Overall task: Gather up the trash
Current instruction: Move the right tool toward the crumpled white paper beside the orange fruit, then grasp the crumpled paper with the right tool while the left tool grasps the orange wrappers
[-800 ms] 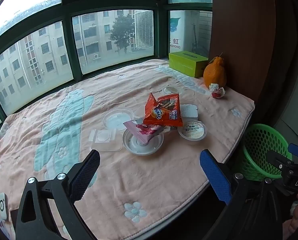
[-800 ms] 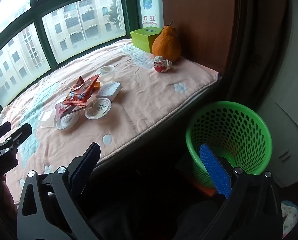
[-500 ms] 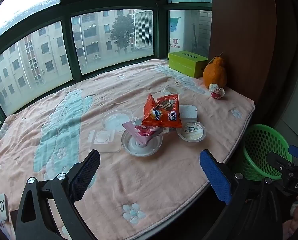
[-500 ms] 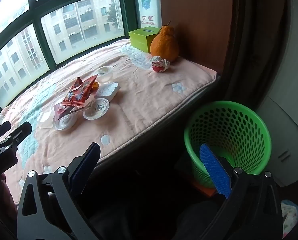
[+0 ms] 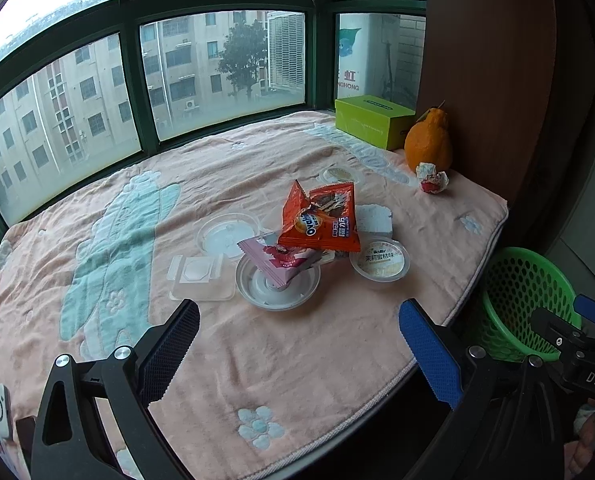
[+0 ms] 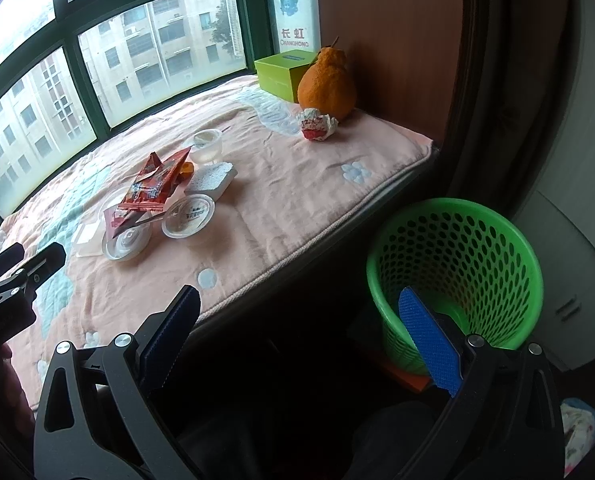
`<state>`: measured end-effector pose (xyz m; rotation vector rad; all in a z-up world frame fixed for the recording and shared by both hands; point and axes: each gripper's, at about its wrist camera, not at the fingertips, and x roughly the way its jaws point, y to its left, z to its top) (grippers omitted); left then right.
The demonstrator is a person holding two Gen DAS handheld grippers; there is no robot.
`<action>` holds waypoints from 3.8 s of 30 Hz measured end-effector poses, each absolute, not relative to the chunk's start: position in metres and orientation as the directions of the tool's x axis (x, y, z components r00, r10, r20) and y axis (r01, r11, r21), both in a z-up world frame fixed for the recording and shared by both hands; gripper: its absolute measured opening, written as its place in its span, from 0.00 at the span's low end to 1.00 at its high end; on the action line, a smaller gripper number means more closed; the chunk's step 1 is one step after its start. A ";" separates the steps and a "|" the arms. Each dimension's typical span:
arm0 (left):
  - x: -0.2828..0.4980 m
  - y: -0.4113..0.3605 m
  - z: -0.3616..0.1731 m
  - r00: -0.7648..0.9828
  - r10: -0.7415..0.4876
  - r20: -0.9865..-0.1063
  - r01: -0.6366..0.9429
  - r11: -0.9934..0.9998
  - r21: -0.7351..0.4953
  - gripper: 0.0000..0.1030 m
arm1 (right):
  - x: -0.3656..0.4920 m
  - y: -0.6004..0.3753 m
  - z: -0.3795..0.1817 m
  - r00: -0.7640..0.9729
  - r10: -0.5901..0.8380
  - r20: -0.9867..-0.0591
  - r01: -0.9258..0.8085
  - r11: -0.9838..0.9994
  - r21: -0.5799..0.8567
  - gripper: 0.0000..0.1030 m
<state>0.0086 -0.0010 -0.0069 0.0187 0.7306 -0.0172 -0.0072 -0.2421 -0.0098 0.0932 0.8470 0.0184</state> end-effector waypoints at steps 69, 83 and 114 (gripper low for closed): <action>0.106 0.030 -0.017 0.668 -0.020 -0.744 -0.030 0.998 -0.054 0.94 | 0.117 -0.258 -0.020 0.637 0.111 -0.762 -0.040 0.993 0.111 0.96; 0.162 0.034 -0.020 0.655 -0.089 -0.751 0.034 0.995 -0.089 0.94 | 0.241 -0.289 -0.039 0.622 0.097 -0.777 0.035 0.988 0.151 0.95; 0.231 0.031 -0.074 0.496 -0.313 -0.810 0.177 0.949 -0.259 0.57 | 0.311 -0.287 -0.074 0.578 0.094 -0.811 0.054 0.987 0.152 0.58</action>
